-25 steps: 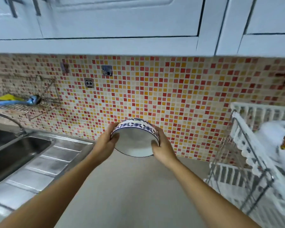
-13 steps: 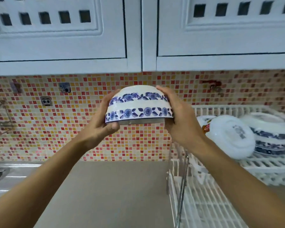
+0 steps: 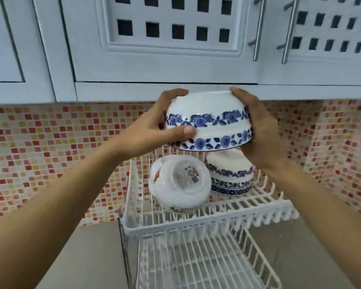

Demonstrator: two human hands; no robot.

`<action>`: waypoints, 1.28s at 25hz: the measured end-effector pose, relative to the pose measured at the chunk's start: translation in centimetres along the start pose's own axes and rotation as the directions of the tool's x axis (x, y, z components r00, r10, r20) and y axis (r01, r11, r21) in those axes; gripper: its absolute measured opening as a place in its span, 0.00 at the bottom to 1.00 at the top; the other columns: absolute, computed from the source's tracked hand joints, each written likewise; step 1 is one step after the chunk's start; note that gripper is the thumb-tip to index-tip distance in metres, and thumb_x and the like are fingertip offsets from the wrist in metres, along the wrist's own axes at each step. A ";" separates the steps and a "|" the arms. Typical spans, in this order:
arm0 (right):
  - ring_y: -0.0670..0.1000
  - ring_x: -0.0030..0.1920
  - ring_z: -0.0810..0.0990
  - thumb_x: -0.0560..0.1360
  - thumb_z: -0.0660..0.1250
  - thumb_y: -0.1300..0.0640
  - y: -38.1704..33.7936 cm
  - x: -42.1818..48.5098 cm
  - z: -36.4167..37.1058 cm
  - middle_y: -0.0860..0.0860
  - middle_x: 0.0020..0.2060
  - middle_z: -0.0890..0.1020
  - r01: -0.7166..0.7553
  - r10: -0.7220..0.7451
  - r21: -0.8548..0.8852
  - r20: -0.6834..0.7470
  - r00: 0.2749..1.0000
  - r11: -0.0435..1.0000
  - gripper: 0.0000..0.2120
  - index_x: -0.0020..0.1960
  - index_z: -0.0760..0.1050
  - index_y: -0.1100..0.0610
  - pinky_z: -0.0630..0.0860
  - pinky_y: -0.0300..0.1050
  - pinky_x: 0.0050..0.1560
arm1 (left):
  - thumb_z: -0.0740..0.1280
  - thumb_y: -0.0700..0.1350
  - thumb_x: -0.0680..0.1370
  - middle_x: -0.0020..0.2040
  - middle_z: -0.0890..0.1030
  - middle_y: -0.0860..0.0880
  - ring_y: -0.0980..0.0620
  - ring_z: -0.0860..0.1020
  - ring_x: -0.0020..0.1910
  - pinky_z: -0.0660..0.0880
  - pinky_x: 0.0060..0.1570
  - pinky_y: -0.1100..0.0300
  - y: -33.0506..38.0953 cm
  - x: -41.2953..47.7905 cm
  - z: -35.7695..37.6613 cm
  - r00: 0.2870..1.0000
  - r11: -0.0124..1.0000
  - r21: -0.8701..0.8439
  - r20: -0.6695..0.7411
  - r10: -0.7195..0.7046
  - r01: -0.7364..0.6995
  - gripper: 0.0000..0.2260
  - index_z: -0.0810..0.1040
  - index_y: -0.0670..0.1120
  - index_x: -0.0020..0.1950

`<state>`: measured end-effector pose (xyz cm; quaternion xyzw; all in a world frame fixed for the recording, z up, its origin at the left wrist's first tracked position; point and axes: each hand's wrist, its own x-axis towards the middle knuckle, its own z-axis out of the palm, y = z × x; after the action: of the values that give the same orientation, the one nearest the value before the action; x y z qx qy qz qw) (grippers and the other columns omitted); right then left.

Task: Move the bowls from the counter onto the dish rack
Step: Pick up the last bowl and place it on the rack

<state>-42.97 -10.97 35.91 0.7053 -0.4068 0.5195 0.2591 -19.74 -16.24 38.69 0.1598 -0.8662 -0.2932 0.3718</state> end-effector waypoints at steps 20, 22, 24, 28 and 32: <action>0.35 0.68 0.42 0.54 0.80 0.41 13.9 -7.8 -5.2 0.37 0.73 0.40 -0.242 0.210 -0.084 0.800 0.561 0.967 0.69 0.74 0.31 0.44 0.47 0.43 0.71 | 0.77 0.61 0.60 0.72 0.54 0.57 0.60 0.60 0.61 0.64 0.61 0.67 -4.2 6.5 15.2 0.962 0.767 0.640 0.176 -0.210 0.050 0.42 0.54 0.57 0.64; 0.45 0.73 0.45 0.51 0.79 0.38 13.9 -8.2 -4.5 0.41 0.73 0.41 -0.232 0.195 -0.069 0.790 0.581 0.970 0.69 0.73 0.31 0.41 0.53 0.54 0.74 | 0.77 0.62 0.59 0.72 0.54 0.55 0.57 0.60 0.66 0.63 0.66 0.64 -4.6 6.2 15.5 0.963 0.767 0.640 0.186 -0.196 0.032 0.48 0.50 0.59 0.69; 0.53 0.75 0.51 0.50 0.77 0.35 14.0 -8.4 -4.1 0.45 0.73 0.44 -0.201 0.176 -0.067 0.786 0.592 0.977 0.67 0.72 0.32 0.38 0.62 0.60 0.72 | 0.77 0.64 0.58 0.72 0.54 0.51 0.50 0.61 0.71 0.65 0.70 0.57 -5.1 6.0 15.7 0.963 0.737 0.676 0.186 -0.197 0.020 0.54 0.45 0.61 0.73; 0.53 0.71 0.57 0.51 0.77 0.36 14.1 -8.5 -3.7 0.46 0.68 0.50 -0.120 0.122 -0.062 0.796 0.593 0.991 0.63 0.72 0.37 0.40 0.68 0.56 0.69 | 0.75 0.66 0.58 0.73 0.51 0.49 0.43 0.61 0.72 0.67 0.70 0.50 -5.9 5.5 16.4 0.952 0.660 0.750 0.174 -0.250 0.037 0.58 0.36 0.63 0.73; 0.55 0.70 0.58 0.53 0.76 0.37 14.2 -8.7 -3.6 0.48 0.67 0.50 -0.092 0.105 -0.061 0.794 0.599 0.994 0.61 0.72 0.38 0.42 0.69 0.56 0.67 | 0.74 0.67 0.59 0.75 0.48 0.49 0.42 0.61 0.73 0.67 0.69 0.48 -6.0 5.2 16.6 0.957 0.605 0.796 0.157 -0.245 0.025 0.59 0.33 0.60 0.73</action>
<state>-57.93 -13.04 28.06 0.8373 -0.5214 0.1624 0.0271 -35.17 -17.05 28.62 0.3334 -0.9313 0.0708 0.1284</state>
